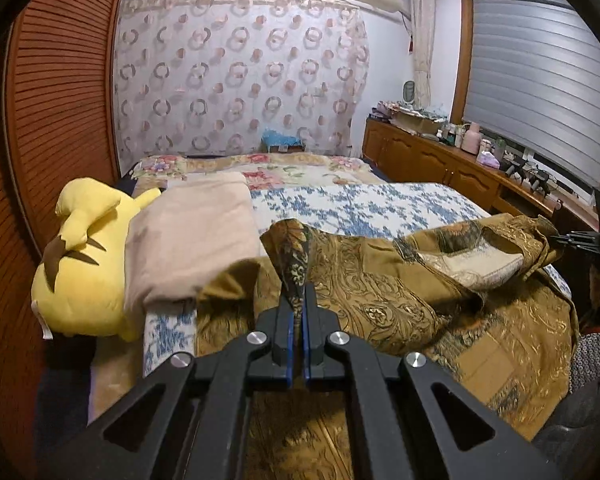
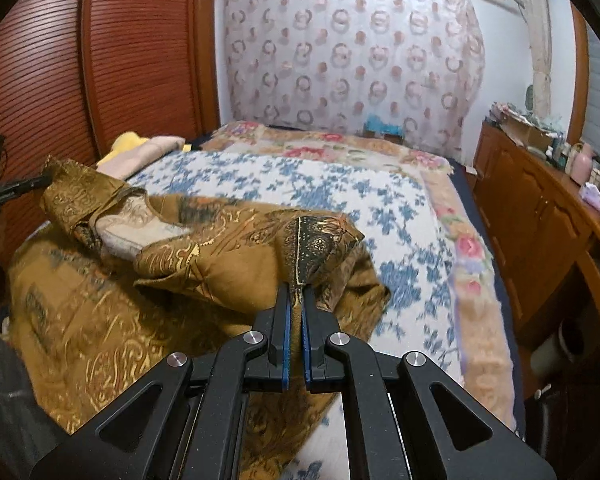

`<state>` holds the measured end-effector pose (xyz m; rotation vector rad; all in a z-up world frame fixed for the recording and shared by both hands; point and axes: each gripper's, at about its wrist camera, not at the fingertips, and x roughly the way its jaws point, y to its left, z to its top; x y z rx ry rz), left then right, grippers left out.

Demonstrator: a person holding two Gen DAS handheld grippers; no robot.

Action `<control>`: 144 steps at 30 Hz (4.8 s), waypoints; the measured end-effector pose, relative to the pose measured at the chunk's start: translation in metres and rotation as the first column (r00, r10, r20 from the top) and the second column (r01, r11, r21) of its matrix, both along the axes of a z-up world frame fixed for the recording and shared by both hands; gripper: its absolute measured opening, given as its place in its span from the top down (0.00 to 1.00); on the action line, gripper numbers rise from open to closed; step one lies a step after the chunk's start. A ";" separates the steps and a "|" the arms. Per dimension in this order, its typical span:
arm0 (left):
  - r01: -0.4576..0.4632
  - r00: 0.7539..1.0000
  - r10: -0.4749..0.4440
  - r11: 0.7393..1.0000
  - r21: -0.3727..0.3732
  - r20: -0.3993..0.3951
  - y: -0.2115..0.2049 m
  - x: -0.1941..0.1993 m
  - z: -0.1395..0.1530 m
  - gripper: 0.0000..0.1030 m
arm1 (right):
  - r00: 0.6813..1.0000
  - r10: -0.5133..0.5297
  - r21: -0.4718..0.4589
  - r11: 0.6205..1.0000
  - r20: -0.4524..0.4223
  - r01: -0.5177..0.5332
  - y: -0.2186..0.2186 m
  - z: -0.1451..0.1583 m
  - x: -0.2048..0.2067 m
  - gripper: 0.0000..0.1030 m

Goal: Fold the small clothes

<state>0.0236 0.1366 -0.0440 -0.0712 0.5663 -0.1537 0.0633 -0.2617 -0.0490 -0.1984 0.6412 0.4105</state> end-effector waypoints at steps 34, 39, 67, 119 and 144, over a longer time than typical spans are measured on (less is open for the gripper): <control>-0.053 0.998 0.054 0.998 0.024 -0.019 0.049 0.052 0.012 0.45 | 0.991 -0.133 0.007 0.991 -0.021 0.133 -0.017 0.005 0.109 0.48; -0.038 0.994 0.041 0.999 0.027 -0.105 0.048 0.085 -0.006 0.45 | 0.994 -0.082 0.020 0.996 -0.073 0.084 0.002 -0.002 0.128 0.40; 0.005 0.947 0.012 0.999 0.054 -0.322 0.034 0.108 -0.060 0.47 | 0.964 -0.063 -0.094 0.995 -0.259 0.040 0.014 -0.056 0.150 0.26; -0.015 0.998 0.016 1.000 0.017 -0.065 0.037 0.136 0.026 0.52 | 0.993 -0.114 -0.156 0.981 0.020 0.115 0.044 0.040 0.183 0.53; 0.007 0.987 -0.002 0.999 0.032 -0.163 -0.018 0.037 -0.038 0.44 | 0.976 -0.144 -0.027 0.990 -0.166 0.142 0.002 -0.054 0.008 0.53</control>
